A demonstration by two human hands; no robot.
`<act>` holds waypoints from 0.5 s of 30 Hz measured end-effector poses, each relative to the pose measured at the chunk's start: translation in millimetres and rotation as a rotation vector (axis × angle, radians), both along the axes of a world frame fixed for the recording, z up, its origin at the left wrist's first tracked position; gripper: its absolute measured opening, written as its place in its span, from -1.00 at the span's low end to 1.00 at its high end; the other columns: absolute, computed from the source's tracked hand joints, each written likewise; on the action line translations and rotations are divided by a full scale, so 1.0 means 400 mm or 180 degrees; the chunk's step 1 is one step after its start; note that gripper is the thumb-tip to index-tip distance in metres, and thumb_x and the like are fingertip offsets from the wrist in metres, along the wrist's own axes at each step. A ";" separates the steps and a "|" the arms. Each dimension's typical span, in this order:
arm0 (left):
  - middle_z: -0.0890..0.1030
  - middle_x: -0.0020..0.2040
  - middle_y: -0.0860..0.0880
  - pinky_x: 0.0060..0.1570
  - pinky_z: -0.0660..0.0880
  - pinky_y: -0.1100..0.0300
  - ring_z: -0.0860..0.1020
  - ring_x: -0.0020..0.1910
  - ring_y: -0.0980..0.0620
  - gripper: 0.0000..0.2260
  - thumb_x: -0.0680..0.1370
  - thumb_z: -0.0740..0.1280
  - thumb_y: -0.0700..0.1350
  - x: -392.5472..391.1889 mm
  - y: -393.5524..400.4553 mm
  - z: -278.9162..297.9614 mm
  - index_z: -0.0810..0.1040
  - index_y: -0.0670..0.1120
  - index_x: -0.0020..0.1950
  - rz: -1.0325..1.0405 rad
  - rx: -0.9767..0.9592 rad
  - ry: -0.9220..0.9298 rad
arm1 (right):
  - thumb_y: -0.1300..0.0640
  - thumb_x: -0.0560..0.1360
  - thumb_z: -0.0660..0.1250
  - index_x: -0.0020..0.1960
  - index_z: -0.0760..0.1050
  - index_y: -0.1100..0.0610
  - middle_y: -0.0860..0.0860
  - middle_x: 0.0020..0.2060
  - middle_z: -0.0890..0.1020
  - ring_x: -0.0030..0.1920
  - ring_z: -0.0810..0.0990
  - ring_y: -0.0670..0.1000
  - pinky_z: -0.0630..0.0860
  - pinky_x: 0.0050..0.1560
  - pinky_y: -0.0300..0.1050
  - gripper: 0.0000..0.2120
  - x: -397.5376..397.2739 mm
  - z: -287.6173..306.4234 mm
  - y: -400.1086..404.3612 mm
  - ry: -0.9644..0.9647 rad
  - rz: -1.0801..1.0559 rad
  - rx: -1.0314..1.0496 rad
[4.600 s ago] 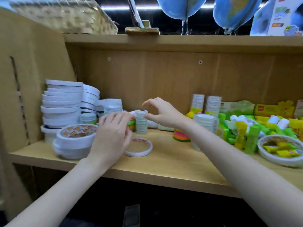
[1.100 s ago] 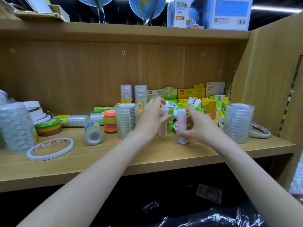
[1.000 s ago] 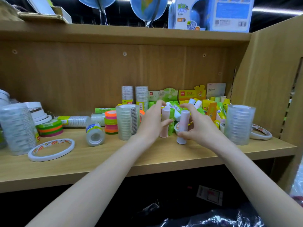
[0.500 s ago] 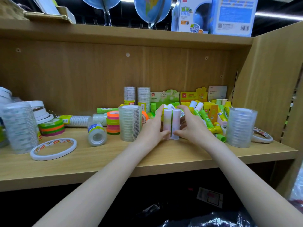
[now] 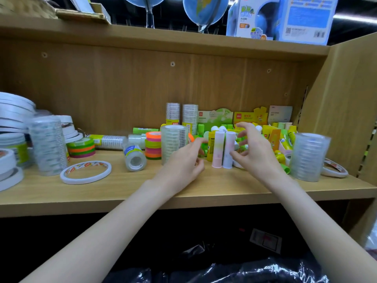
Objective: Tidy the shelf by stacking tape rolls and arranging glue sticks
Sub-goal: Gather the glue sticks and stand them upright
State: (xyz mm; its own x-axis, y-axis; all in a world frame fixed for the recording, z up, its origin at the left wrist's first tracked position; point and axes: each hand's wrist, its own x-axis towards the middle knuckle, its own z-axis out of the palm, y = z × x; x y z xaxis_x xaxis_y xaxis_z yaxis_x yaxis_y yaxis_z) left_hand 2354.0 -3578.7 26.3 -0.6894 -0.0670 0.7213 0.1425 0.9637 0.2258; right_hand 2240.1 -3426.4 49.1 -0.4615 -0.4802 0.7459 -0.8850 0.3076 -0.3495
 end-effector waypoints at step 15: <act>0.58 -0.08 -0.07 -0.14 0.44 0.15 0.55 -0.09 -0.08 -0.74 0.44 0.13 -0.14 0.413 -0.315 -0.015 0.51 -0.14 0.05 0.1860 -0.0623 0.0486 | 0.16 0.46 0.36 0.20 0.45 0.19 0.12 0.12 0.54 0.15 0.49 0.07 0.36 0.12 -0.18 -0.67 0.289 0.105 -0.514 0.0233 0.1626 0.1152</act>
State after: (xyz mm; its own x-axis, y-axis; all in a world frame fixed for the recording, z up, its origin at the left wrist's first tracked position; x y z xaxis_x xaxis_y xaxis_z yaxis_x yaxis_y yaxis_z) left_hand 2519.2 -3704.7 20.2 -0.4674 -0.2581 0.8455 -0.4030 0.9135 0.0561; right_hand 2355.7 -3632.0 91.1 -0.0612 -0.8545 0.5158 -0.9692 -0.0727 -0.2355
